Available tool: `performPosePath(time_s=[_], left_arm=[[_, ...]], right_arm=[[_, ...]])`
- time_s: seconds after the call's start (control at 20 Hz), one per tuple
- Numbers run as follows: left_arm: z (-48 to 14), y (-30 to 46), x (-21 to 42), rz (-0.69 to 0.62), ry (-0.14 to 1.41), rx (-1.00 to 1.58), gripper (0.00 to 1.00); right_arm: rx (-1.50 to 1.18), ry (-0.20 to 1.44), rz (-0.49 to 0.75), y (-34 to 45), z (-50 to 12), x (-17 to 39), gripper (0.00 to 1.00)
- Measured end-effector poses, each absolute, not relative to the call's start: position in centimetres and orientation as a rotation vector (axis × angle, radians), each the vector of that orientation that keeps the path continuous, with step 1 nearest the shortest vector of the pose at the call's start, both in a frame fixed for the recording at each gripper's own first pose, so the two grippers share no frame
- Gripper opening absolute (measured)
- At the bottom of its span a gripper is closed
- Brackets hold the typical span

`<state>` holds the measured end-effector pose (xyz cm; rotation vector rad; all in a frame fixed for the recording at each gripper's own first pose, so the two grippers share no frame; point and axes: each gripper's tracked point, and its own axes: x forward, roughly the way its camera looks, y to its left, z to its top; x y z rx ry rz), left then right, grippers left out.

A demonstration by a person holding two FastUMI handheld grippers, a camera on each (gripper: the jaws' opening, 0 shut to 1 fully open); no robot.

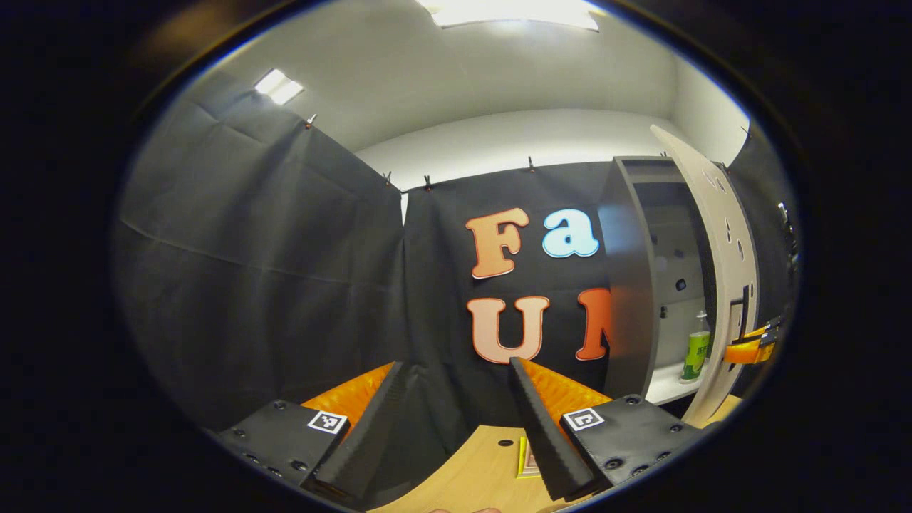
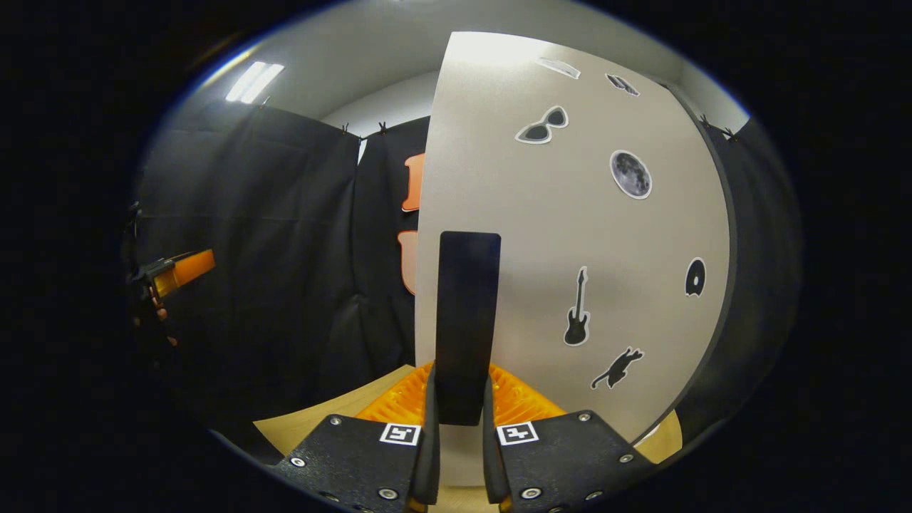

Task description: Open the cabinet door with the right hand, grasp the bottle in the cabinet with the left hand and place it on the coaster, then close the cabinet door with the right hand.

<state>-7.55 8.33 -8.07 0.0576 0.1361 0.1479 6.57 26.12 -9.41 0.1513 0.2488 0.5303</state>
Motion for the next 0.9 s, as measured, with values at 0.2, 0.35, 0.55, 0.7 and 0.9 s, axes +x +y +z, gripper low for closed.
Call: performPosePath(time_s=[0.2,0.35,0.55,0.7,0.9], left_arm=[[-8.6,6.2,-6.7,0.112,0.141,0.049,0.93],[-9.1,4.4,-6.1,0.083,0.144,0.046,0.93],[-9.8,1.0,-5.2,0.029,0.148,0.03,0.93],[-10.6,-1.7,-4.5,-0.024,0.152,0.006,0.94],[-11.3,-6.0,-3.8,-0.097,0.145,-0.023,0.94]], right_arm=[[0.167,0.21,0.553,25.1,-8.9,5.5,0.25],[0.173,0.182,0.556,24.0,-8.6,4.8,0.25],[0.188,0.139,0.536,22.4,-8.3,4.1,0.25],[0.196,0.121,0.495,21.3,-8.3,4.0,0.25],[0.203,0.105,0.422,18.9,-8.3,4.1,0.24]])
